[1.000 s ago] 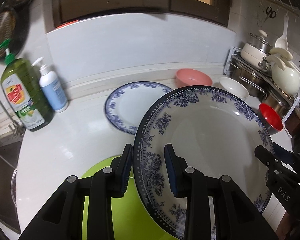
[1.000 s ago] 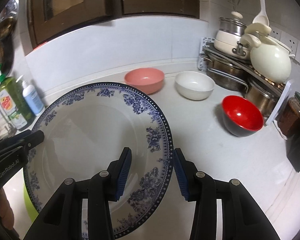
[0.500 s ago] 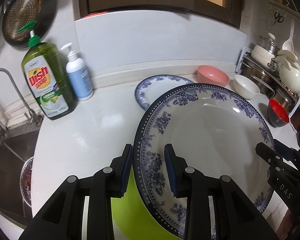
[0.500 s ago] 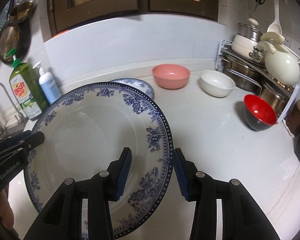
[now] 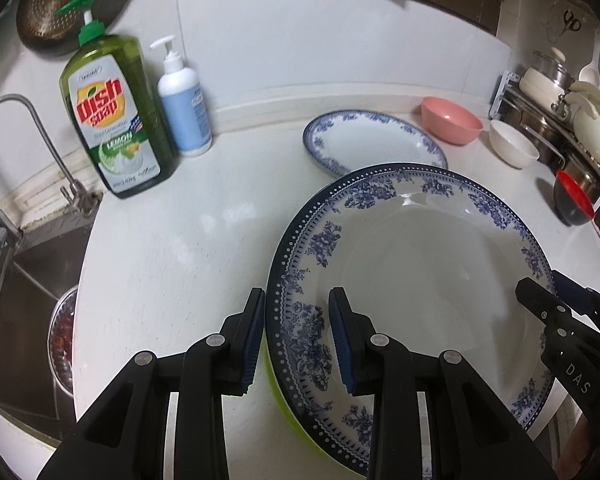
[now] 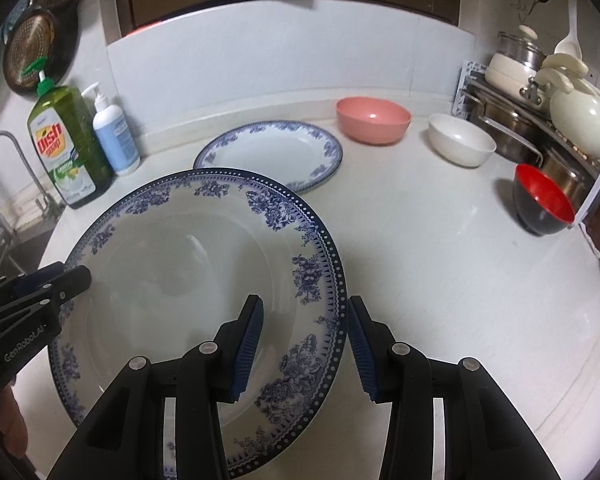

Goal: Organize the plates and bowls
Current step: 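Lift and carry the blue-patterned plate with both grippers over the green plate, then lower the blue-patterned plate onto the green plate and open both grippers, then move both tools to the rim of the second blue-patterned plate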

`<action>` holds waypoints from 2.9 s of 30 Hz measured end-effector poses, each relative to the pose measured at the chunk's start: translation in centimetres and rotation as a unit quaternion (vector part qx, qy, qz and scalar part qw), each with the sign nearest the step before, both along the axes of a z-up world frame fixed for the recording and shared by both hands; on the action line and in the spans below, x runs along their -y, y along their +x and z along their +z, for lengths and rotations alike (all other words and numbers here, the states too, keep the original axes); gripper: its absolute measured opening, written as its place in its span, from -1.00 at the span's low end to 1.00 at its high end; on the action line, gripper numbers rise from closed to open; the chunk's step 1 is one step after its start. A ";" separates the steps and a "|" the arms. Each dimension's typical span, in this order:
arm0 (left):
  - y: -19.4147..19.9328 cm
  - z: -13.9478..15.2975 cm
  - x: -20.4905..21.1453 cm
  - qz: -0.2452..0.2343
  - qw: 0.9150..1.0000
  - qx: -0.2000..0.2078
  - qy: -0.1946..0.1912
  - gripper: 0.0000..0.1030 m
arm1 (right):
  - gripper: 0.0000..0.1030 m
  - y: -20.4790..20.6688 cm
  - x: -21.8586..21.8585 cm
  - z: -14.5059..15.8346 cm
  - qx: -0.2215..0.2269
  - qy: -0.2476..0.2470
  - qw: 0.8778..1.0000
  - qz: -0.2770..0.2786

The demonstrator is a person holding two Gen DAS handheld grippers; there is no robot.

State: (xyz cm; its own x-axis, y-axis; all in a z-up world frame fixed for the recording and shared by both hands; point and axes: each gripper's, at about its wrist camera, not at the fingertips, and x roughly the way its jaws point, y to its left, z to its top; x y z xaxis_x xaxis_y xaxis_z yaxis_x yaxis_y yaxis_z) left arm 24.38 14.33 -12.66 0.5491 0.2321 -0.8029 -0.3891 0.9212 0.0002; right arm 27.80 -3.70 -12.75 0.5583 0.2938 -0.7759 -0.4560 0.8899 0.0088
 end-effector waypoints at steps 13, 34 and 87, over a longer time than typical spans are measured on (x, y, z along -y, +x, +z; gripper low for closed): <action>-0.4 -3.3 -0.8 0.007 0.999 -0.042 -0.013 -0.36 | -0.15 -0.3 -1.2 -3.0 -0.035 -0.022 0.999 0.011; 0.5 -4.8 -1.0 0.000 0.998 -0.066 -0.021 -0.34 | -0.13 0.1 -1.5 -4.4 -0.042 -0.049 0.998 0.017; 10.3 6.3 -2.4 -0.039 0.989 0.077 0.119 0.89 | 0.60 11.2 -3.1 4.9 0.062 0.029 0.998 -0.001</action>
